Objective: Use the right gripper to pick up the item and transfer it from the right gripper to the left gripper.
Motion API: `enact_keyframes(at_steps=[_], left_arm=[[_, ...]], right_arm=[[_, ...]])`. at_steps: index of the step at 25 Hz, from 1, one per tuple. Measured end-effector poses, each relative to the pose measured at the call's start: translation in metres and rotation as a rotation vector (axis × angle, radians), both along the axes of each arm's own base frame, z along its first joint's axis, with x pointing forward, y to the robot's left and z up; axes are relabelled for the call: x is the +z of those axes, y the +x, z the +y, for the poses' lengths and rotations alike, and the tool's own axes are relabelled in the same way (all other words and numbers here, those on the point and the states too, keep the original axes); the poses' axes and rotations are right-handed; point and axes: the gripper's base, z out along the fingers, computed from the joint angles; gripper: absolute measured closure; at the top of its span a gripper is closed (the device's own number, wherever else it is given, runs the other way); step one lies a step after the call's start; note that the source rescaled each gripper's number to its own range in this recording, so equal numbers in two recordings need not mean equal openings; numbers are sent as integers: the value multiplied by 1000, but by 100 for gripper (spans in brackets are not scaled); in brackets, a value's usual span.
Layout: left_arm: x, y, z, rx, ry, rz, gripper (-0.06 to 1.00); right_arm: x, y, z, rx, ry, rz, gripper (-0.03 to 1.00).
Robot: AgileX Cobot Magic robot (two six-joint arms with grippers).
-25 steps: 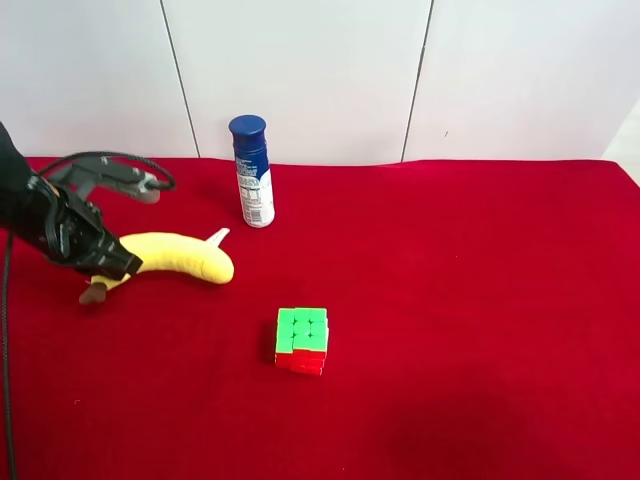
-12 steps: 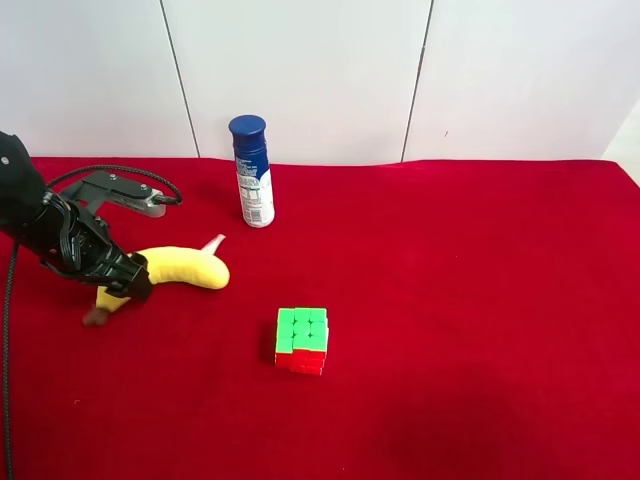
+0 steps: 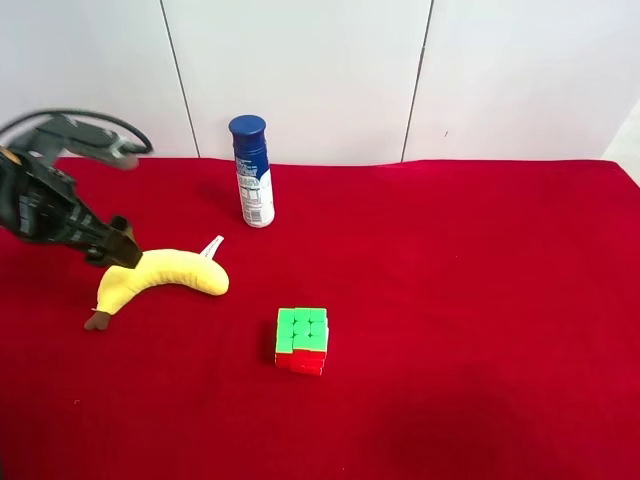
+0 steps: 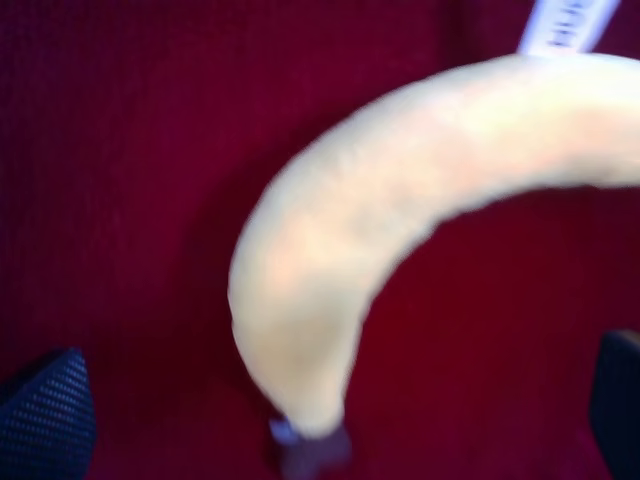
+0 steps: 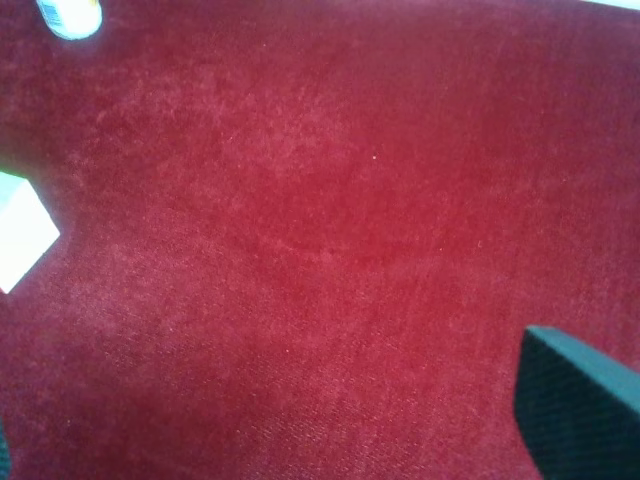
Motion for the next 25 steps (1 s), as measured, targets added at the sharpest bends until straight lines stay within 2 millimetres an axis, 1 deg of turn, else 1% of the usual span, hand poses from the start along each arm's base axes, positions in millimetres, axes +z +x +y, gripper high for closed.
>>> enact_keyframes(at_steps=[2, 4, 8, 12, 15, 18, 23, 25], left_arm=[[20, -18, 1, 23, -28, 14, -5], [41, -40, 3, 49, -49, 18, -5], [79, -87, 11, 108, -68, -43, -5], [106, -138, 20, 141, -62, -135, -5], [116, -174, 27, 148, -47, -189, -5], [121, -203, 31, 150, -49, -248, -5], [125, -237, 36, 150, -71, -382, -5], [121, -248, 37, 151, -79, -419, -5]], right_arm=[[0, 0, 0, 0, 0, 0, -3], [0, 0, 0, 0, 0, 0, -3], [0, 0, 0, 0, 0, 0, -3], [0, 0, 0, 0, 0, 0, -3], [0, 0, 0, 0, 0, 0, -3], [0, 0, 0, 0, 0, 0, -3], [0, 0, 0, 0, 0, 0, -3], [0, 0, 0, 0, 0, 0, -3]])
